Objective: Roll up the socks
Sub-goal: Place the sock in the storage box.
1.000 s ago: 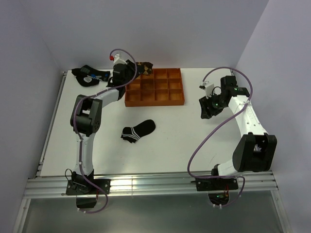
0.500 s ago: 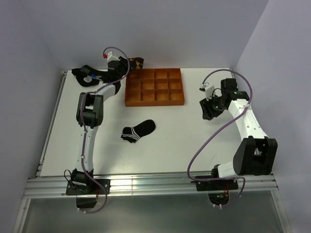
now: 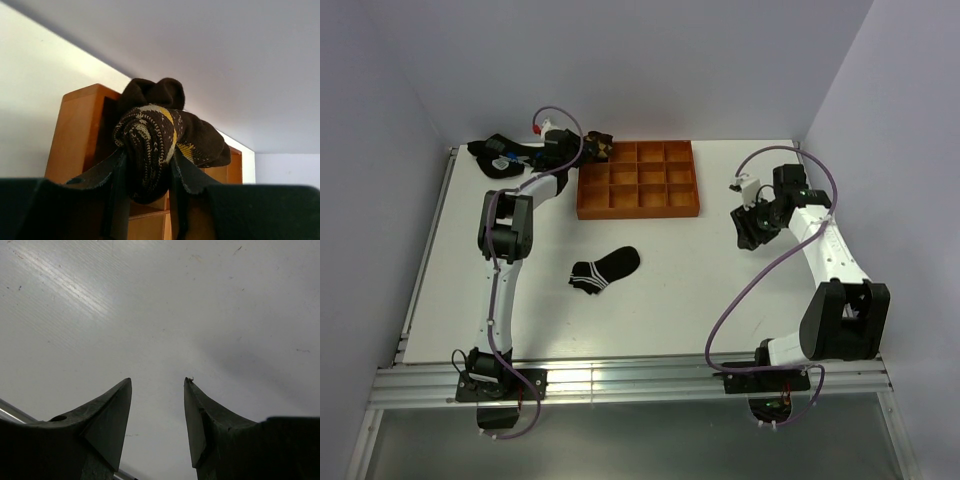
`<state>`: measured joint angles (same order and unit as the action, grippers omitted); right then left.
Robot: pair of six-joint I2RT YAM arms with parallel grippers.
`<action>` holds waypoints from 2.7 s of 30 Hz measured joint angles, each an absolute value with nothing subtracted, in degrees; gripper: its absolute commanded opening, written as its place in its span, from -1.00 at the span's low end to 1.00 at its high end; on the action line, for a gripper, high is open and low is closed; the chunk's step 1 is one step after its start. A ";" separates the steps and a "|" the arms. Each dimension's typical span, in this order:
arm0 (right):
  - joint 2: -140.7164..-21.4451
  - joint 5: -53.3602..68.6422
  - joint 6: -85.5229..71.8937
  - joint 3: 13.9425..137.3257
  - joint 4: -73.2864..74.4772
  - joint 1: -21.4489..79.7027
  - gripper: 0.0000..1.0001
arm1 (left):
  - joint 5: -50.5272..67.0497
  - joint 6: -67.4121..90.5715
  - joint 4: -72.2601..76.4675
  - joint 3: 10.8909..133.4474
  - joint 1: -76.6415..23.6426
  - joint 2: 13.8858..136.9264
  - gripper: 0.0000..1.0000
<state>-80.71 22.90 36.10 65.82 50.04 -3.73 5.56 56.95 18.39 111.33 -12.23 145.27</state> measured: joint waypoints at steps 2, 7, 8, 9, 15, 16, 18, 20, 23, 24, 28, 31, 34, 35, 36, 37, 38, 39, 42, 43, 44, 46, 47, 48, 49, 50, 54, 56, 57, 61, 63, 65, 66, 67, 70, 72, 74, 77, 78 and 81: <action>-80.84 22.63 36.32 65.45 49.98 -3.75 0.06 | 5.08 57.95 16.36 111.92 -12.19 145.27 -0.99; -81.89 21.78 36.86 64.79 49.91 -3.75 0.04 | 3.53 59.46 10.02 114.65 -12.19 145.27 -0.99; -82.13 21.67 36.95 64.51 49.82 -3.75 0.04 | 3.22 59.48 7.94 115.77 -12.23 145.27 -0.99; -82.35 21.58 37.01 64.27 49.82 -3.75 0.04 | 3.05 59.46 6.26 116.66 -12.27 145.27 -0.99; -83.94 20.95 37.30 63.96 49.71 -3.75 0.02 | -0.47 59.40 -7.92 125.67 -12.80 146.56 -0.99; -84.07 20.84 37.39 63.92 49.69 -3.75 0.02 | -0.97 59.37 -9.65 126.58 -12.84 146.71 -0.99; -84.27 20.67 37.45 63.70 49.69 -3.75 0.01 | -1.74 59.24 -13.19 128.88 -12.95 147.46 -0.99; -84.47 20.56 37.60 63.61 49.71 -3.75 0.01 | -2.15 59.22 -16.23 131.63 -12.97 148.83 -0.99; -84.60 20.53 37.93 63.59 49.71 -3.75 0.01 | -2.37 59.24 -17.74 132.62 -13.15 149.64 -0.99; -84.60 20.53 38.04 63.59 49.71 -3.75 0.01 | -2.68 59.22 -18.20 132.88 -13.26 149.75 -0.99; -84.60 20.53 38.52 63.59 49.76 -3.75 0.00 | -3.55 59.20 -20.49 133.99 -13.37 149.88 -0.99; -84.60 20.51 38.74 63.61 49.82 -3.75 0.00 | -4.73 59.02 -22.65 135.02 -13.54 150.02 -0.99; -84.60 20.38 38.98 63.59 49.95 -3.75 -0.01 | -5.58 58.70 -23.57 135.35 -13.69 150.10 -0.99; -84.60 20.34 39.09 63.59 50.04 -3.75 -0.01 | -5.89 58.52 -23.68 135.37 -13.74 150.10 -0.99; -84.60 20.32 39.13 63.55 50.13 -3.75 -0.02 | -6.11 58.17 -23.92 135.52 -13.80 150.10 -0.99; -84.60 20.32 39.27 63.44 50.13 -3.75 -0.02 | -6.37 57.91 -24.38 135.72 -13.85 150.12 -0.99; -84.58 20.27 39.35 63.29 50.15 -3.75 -0.02 | -6.61 57.65 -24.88 135.94 -13.87 150.17 -0.99; -84.58 20.12 39.51 63.11 50.19 -3.75 -0.02 | -6.83 57.45 -25.15 136.03 -13.91 150.17 -0.99; -84.51 19.73 39.92 62.24 50.19 -3.75 -0.02 | -7.51 56.34 -25.87 136.03 -13.98 150.17 -0.99; -84.51 19.51 39.99 62.06 50.30 -3.75 -0.03 | -7.64 56.03 -26.00 136.03 -14.00 150.17 -0.99; -84.49 19.42 40.07 61.89 50.28 -3.75 -0.03 | -7.73 55.72 -26.04 136.00 -14.02 150.15 -0.99; -84.44 19.27 40.18 61.71 50.37 -3.75 -0.03 | -7.92 54.89 -26.35 135.98 -14.02 150.08 -0.99; -84.40 19.18 40.23 61.65 50.37 -3.75 -0.03 | -7.97 54.59 -26.57 135.98 -14.02 150.04 -0.99; -84.36 19.09 40.32 61.56 50.37 -3.75 -0.03 | -7.99 54.17 -26.85 136.00 -14.00 150.04 -0.99; -84.31 19.07 40.38 61.45 50.43 -3.75 -0.03 | -8.01 53.89 -27.07 136.05 -14.00 150.02 -0.99; -84.20 19.03 40.40 61.41 50.54 -3.75 -0.03 | -8.05 53.45 -27.59 136.35 -14.00 150.02 -0.99; -83.57 18.68 40.62 60.88 50.57 -3.75 -0.03 | -8.58 52.56 -29.41 136.84 -13.91 150.02 -0.99; -83.09 18.39 40.80 60.18 50.68 -3.75 -0.03 | -8.99 52.10 -30.02 136.99 -13.91 150.02 -0.99; -82.98 18.33 40.91 59.92 50.65 -3.75 -0.03 | -9.30 51.72 -30.35 137.05 -13.91 149.99 -0.99; -82.94 17.96 41.21 59.55 50.83 -3.75 -0.03 | -10.35 50.57 -31.97 137.51 -13.91 149.95 -0.99; -82.94 17.93 41.30 59.55 50.81 -3.75 -0.03 | -10.68 49.95 -32.97 137.91 -13.91 149.95 -0.99; -82.91 17.93 41.41 59.55 50.83 -3.75 -0.04 | -11.14 49.45 -33.85 138.19 -13.91 149.95 -0.99; -82.94 17.96 41.43 59.55 50.83 -3.75 -0.04 | -11.40 49.10 -34.22 138.28 -13.91 149.95 -0.92; -82.94 17.93 41.43 59.53 50.81 -3.75 -0.04 | -11.57 48.86 -34.50 138.32 -13.91 149.95 -0.87; -82.94 17.78 41.43 59.44 50.81 -3.75 -0.04 | -11.94 48.58 -34.35 137.88 -13.91 149.80 -0.63; -82.94 17.56 41.43 59.27 50.76 -3.75 -0.04 | -11.94 48.40 -32.60 135.83 -13.91 148.86 -0.54; -82.94 17.37 41.43 58.96 50.74 -3.75 -0.04 | -11.99 48.05 -31.31 134.06 -13.91 147.96 -0.53; -82.94 17.12 41.43 58.65 50.81 -3.75 -0.05 | -12.19 47.62 -32.56 135.48 -13.91 148.51 -0.51; -82.94 17.06 41.41 58.65 50.78 -3.75 -0.05 | -12.27 47.55 -33.36 136.66 -13.91 149.05 -0.49; -82.94 16.88 41.41 58.65 50.81 -3.75 -0.06 | -12.40 47.42 -33.98 137.97 -13.96 149.84 -0.47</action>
